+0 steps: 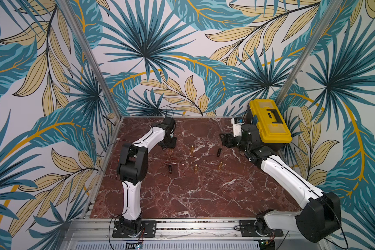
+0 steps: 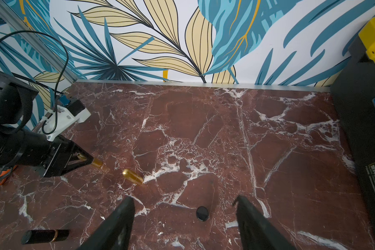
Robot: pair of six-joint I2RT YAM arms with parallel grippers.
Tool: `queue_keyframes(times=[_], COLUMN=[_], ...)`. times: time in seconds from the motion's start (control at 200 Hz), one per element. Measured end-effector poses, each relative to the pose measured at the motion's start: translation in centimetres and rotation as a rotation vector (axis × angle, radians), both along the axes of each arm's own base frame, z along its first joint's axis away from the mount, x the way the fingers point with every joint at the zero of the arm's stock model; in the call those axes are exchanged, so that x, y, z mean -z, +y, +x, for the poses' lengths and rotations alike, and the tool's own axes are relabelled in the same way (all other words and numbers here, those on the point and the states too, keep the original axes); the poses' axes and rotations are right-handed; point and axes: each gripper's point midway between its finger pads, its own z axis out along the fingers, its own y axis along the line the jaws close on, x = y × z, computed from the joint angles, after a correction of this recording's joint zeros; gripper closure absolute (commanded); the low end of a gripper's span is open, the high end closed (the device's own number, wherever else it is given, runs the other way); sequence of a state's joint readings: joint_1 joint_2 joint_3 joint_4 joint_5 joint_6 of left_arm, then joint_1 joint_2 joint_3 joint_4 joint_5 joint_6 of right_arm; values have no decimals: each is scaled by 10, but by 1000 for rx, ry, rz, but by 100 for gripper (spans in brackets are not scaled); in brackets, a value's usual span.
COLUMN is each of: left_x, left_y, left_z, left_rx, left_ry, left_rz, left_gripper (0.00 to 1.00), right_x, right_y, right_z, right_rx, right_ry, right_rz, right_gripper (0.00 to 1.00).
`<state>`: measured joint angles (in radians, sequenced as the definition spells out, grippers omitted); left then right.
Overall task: Open the lipstick cap
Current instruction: Pick up the lipstick at the center of the board.
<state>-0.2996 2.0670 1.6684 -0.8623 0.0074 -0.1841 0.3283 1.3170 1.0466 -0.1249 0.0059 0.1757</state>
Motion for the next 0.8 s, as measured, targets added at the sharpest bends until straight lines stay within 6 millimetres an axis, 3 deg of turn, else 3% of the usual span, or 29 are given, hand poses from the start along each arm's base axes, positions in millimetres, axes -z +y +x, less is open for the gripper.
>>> queue_keyframes(times=[0.285,0.801], left_x=[0,0], left_y=[1,0], left_z=[0,0], left_rx=[3,12], left_ry=[-2,-2], left_rz=[8,13], left_gripper=[69,93], right_x=[4,12], right_y=[0,1], right_z=[0,-1], right_rx=[3,4], right_ry=[10,26], right_rz=[-1,1], right_gripper=[25,27])
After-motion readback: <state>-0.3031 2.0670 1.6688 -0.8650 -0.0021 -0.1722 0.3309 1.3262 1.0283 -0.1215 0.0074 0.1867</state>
